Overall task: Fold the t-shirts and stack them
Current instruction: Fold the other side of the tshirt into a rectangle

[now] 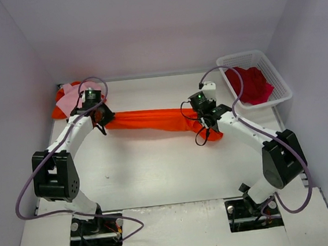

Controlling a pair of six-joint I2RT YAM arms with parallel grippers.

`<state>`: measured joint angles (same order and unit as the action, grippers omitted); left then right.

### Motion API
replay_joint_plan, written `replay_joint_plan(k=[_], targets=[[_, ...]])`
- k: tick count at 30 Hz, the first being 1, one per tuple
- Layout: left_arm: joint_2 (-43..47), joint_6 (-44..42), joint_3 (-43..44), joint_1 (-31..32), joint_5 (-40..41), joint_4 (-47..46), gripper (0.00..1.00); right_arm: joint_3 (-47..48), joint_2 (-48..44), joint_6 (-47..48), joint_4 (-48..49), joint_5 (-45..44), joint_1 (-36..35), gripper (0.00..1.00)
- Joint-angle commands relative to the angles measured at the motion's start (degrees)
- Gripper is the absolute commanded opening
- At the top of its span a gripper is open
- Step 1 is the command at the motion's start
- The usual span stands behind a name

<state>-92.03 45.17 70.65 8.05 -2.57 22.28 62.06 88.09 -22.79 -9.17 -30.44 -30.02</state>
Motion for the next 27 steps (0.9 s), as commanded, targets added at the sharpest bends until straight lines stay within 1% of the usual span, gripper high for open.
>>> replay_joint_plan(k=[1, 11, 27], targets=[[-0.1, -1.0, 3.9, -1.0, 1.2, -1.3, 0.0, 2.9, 0.9, 1.3, 2.5, -1.0, 1.3, 0.0], [-3.4, -0.8, 8.0, -1.2, 0.9, -0.9, 0.0, 4.2, 2.6, 2.7, 3.8, 1.0, 3.4, 0.0], [-7.5, -0.9, 11.3, -1.5, 0.7, -0.7, 0.0, 5.9, 6.7, 4.8, 6.1, 4.8, 7.0, 0.0]])
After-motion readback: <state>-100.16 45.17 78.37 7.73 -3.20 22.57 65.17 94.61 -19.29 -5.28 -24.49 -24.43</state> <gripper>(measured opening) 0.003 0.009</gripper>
